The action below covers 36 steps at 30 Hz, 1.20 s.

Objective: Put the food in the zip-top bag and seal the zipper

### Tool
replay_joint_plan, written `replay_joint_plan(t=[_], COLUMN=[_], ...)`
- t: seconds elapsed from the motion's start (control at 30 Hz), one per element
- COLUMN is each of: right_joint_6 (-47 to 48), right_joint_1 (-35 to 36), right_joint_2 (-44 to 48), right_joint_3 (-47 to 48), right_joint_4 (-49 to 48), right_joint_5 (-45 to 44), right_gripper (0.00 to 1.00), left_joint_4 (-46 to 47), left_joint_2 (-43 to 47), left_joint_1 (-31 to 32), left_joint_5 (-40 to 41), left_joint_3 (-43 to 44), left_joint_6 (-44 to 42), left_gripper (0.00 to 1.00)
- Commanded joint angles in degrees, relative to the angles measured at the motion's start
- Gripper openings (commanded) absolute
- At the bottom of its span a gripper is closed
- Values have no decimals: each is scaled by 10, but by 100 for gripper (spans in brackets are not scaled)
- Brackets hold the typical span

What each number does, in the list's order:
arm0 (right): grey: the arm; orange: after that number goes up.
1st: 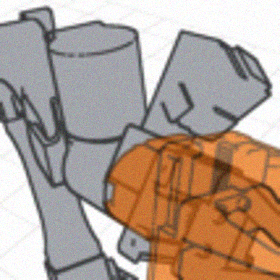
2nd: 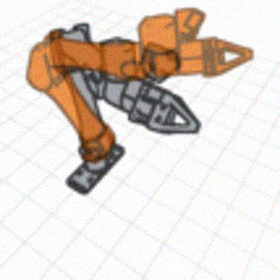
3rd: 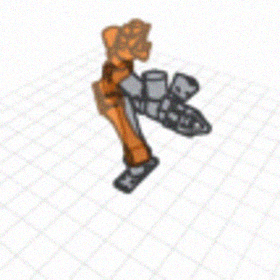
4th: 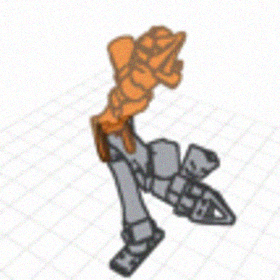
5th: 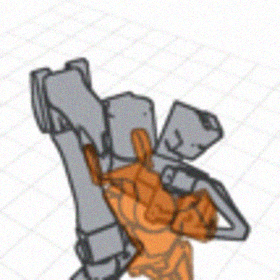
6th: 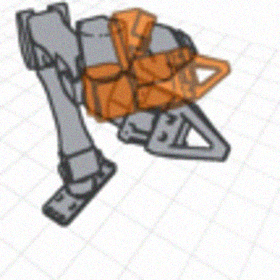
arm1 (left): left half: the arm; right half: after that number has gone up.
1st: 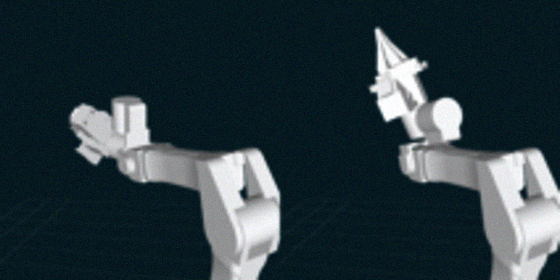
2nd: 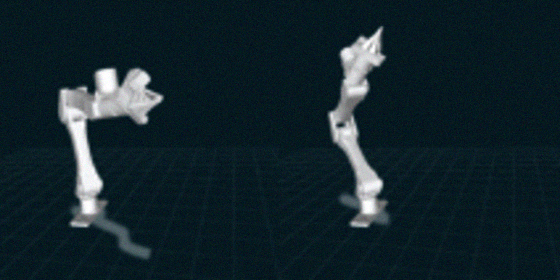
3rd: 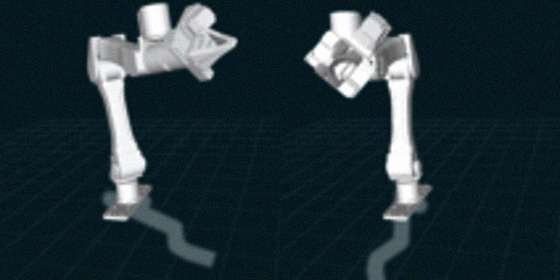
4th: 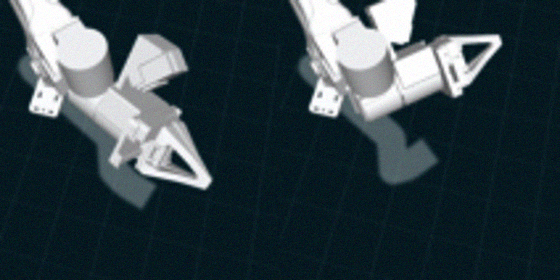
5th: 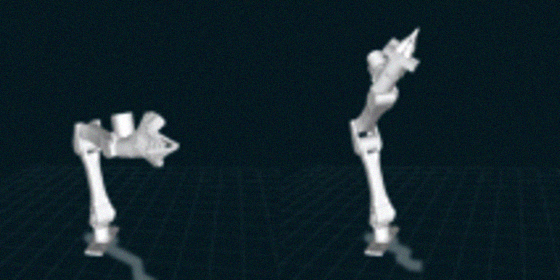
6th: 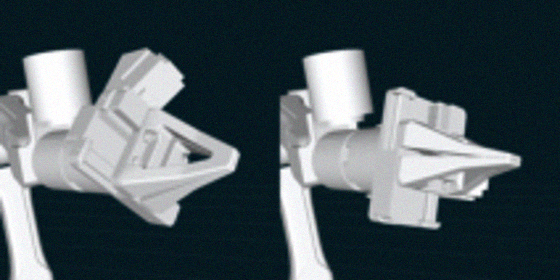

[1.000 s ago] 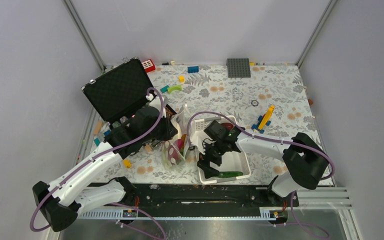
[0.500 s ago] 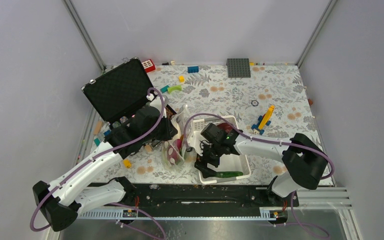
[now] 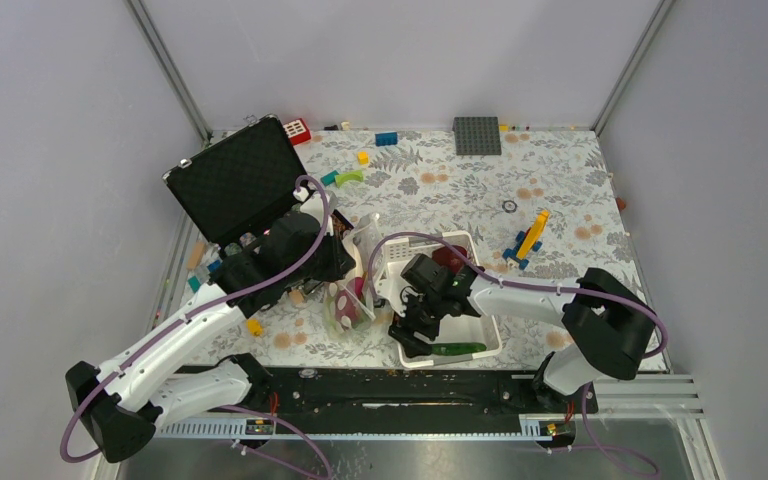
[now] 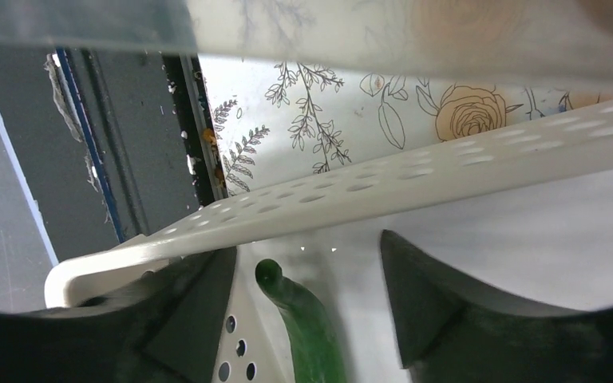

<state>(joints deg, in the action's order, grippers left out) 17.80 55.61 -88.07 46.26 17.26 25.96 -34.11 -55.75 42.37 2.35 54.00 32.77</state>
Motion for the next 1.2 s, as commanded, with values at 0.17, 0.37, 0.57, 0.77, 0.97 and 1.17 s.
replay_joint_plan(t=[0.17,0.37,0.57,0.77,0.97,1.17], right_joint_6=[-2,-5,-15,-41,-77,-103], right_joint_1=[5,6,5,5,5,5], right_joint_2=[11,25,42,53,103,225], right_joint_3=[7,7,13,27,21,-33], right_joint_4=[2,2,10,7,-91,-276], right_joint_5=[-11,-33,-98,-230,-296,-301], right_gripper=[41,25,4,0,0,0], left_joint_4=[19,17,16,16,16,17], left_joint_2=[2,4,6,6,6,6], left_joint_1=[-2,-2,-3,-2,-2,-3], left_joint_5=[10,11,14,15,13,10], left_joint_3=[23,24,23,23,23,23], left_joint_6=[-10,-9,-8,-7,-5,-3], left_gripper=[0,0,0,0,0,0])
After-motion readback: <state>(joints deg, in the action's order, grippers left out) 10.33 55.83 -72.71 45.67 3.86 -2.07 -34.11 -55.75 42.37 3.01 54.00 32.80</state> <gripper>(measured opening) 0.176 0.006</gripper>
